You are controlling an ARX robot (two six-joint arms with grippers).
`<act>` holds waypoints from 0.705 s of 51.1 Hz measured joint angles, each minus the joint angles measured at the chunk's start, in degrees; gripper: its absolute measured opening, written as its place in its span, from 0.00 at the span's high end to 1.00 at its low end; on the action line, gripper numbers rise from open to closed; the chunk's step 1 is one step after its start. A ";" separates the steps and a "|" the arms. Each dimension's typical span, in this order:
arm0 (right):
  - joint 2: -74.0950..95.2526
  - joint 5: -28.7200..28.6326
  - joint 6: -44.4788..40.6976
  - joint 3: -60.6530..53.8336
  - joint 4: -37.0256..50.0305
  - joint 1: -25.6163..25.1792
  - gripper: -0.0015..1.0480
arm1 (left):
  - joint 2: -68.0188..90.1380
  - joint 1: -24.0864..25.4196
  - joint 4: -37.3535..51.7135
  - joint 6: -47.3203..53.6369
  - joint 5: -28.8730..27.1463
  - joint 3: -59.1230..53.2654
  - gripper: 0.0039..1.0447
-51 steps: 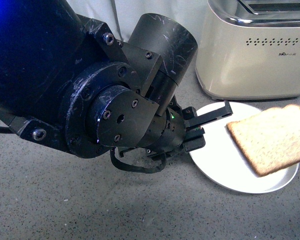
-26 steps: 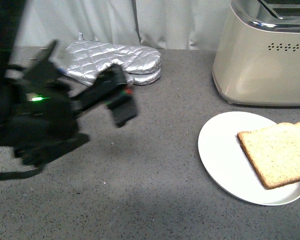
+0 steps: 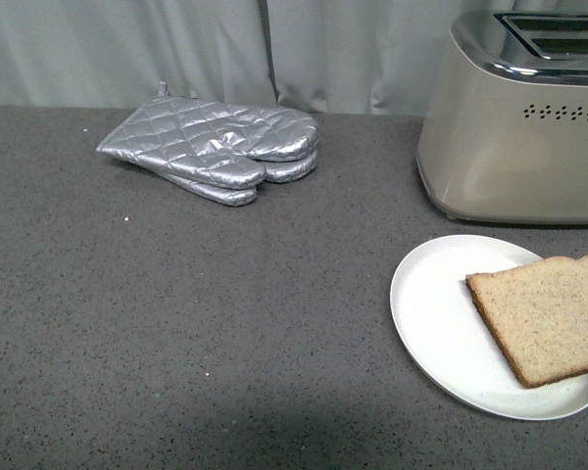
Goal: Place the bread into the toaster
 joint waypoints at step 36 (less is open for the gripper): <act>8.52 0.59 10.93 5.35 -12.63 -0.37 0.09 | -2.62 0.00 -0.55 1.27 0.00 0.00 0.43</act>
